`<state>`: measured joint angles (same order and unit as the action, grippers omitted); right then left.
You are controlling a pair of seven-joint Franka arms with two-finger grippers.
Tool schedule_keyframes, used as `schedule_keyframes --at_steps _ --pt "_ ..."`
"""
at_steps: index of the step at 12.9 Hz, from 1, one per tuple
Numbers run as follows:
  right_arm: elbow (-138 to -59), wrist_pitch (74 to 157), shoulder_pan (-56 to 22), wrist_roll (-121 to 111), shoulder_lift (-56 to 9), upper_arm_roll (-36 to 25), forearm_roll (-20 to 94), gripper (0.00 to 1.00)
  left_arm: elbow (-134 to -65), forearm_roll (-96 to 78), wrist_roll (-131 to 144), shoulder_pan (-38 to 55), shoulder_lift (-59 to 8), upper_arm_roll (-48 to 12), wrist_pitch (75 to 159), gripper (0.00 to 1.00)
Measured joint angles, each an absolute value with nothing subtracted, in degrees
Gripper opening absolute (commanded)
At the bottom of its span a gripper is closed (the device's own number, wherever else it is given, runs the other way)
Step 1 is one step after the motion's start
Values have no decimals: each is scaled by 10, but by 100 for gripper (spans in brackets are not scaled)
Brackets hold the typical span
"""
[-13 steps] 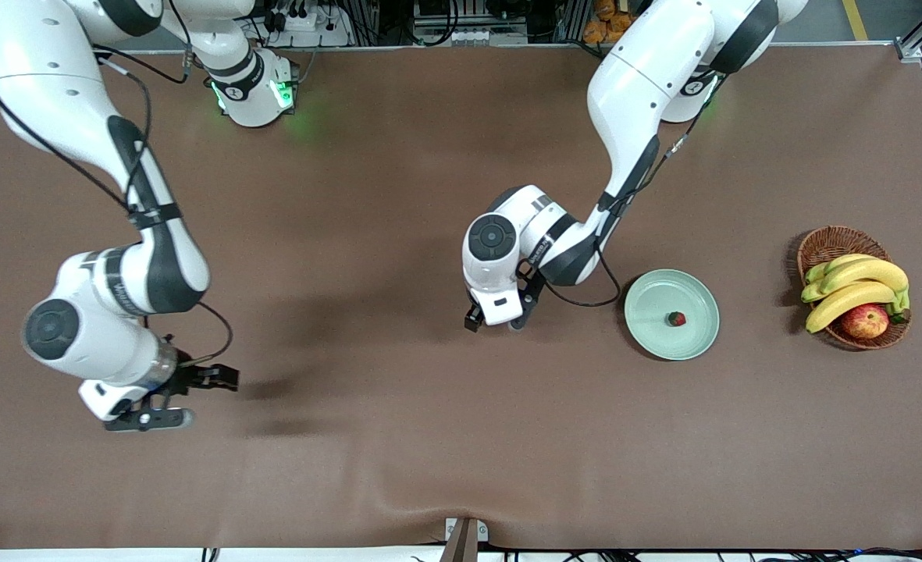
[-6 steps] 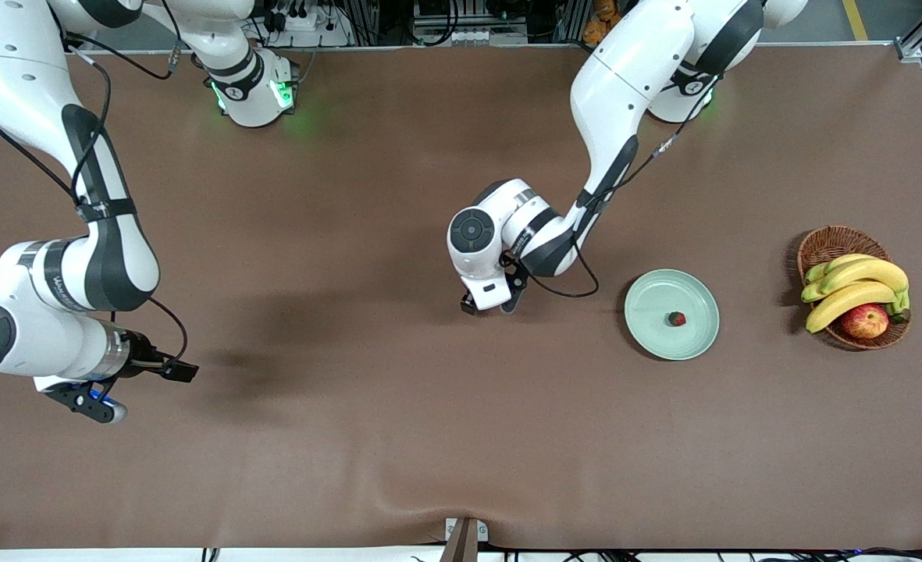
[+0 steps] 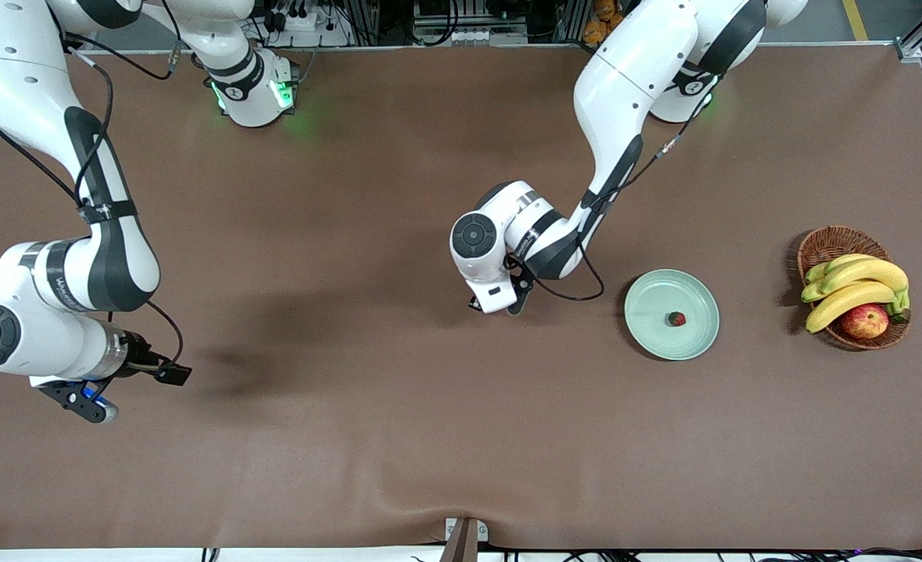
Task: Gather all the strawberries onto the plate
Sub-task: 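Grasp the second strawberry with the left gripper while the right gripper withdraws, then place the strawberry on the plate while the right gripper reaches the last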
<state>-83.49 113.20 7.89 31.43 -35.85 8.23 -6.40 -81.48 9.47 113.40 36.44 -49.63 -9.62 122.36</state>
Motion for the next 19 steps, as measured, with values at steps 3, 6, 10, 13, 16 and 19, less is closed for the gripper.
schedule_keyframes --at_steps 3,6,10,13,16,19 --pt "-837 1129 118 306 -359 76 -66 100 -813 133 1104 354 -492 -92 1214 0" --pt "-839 1127 151 278 -359 76 -66 100 -810 138 1004 286 -462 -88 1195 0" --pt "-845 1127 164 264 -360 76 -66 100 -841 139 870 177 -409 -91 1161 0" --pt "-850 1147 182 263 -367 76 -66 100 -934 139 787 109 -351 -101 1172 0" --pt "-856 1186 201 262 -389 76 -50 100 -1052 139 755 73 -306 -108 1251 0" --pt "-873 1243 203 262 -408 76 -26 100 -1109 139 755 66 -307 -107 1323 37"
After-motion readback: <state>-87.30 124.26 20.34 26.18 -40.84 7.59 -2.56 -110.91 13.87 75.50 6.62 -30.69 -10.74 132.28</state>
